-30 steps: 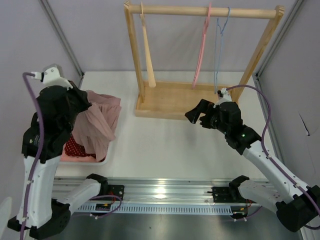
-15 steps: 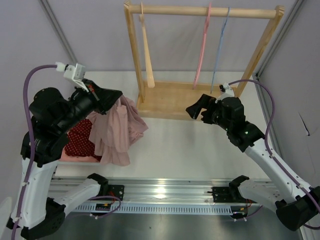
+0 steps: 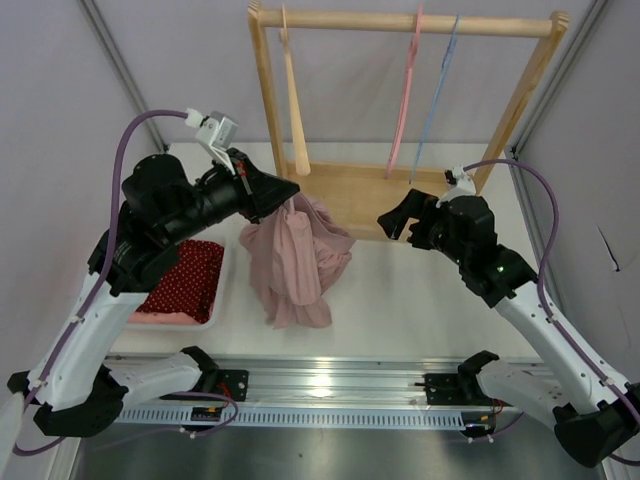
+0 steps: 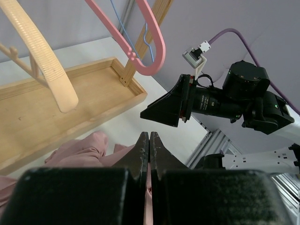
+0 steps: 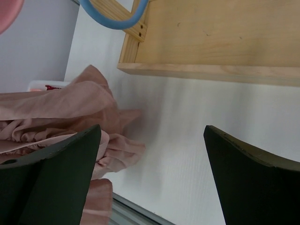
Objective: Place the skirt on the hanger
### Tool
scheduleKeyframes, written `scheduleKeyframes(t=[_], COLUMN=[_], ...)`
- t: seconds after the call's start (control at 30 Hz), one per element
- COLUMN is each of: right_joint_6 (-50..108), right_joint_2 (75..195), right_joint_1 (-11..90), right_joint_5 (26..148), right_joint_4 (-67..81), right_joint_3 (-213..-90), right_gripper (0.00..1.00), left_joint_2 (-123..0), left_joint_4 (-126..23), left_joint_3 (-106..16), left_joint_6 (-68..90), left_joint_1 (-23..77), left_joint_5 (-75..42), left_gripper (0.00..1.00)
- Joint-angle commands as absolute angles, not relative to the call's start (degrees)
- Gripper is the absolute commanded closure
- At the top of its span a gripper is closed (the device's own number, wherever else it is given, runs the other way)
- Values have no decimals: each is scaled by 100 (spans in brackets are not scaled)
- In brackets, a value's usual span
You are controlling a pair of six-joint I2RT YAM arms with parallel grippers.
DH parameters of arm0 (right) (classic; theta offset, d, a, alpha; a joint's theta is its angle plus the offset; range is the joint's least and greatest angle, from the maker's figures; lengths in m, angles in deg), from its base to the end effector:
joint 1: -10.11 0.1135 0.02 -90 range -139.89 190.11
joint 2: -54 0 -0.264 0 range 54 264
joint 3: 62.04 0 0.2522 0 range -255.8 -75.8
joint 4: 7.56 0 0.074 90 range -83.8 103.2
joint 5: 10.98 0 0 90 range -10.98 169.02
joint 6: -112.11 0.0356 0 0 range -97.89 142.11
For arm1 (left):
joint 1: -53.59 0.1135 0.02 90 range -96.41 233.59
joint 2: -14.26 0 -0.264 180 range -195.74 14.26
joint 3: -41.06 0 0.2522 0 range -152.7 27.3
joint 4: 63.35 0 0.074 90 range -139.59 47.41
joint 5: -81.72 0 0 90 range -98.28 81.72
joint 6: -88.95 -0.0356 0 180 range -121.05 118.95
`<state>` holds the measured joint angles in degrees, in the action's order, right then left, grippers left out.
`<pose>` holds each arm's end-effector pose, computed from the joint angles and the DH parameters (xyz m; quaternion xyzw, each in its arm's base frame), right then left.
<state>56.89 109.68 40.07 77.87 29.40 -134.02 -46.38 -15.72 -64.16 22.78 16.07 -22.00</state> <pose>0.1873 0.1071 0.3637 0.0403 0.8214 0.2976 0.4848 0.1365 -0.1155 0.5148 0.1675 0.7055 -0.4231 0.5433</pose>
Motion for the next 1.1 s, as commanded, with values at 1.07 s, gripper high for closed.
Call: scheduleKeyframes(t=[1.07], right_joint_6=[6052], right_joint_2=[11367], right_joint_1=[5072], right_joint_5=[6382], right_joint_4=[3371], right_joint_3=[-11913], right_gripper=[13], left_joint_2=[-4216], left_joint_4=[-2902], left_joint_3=[-575], left_joint_6=[3367], left_joint_1=[543], left_joint_5=[-1813], left_gripper=[96])
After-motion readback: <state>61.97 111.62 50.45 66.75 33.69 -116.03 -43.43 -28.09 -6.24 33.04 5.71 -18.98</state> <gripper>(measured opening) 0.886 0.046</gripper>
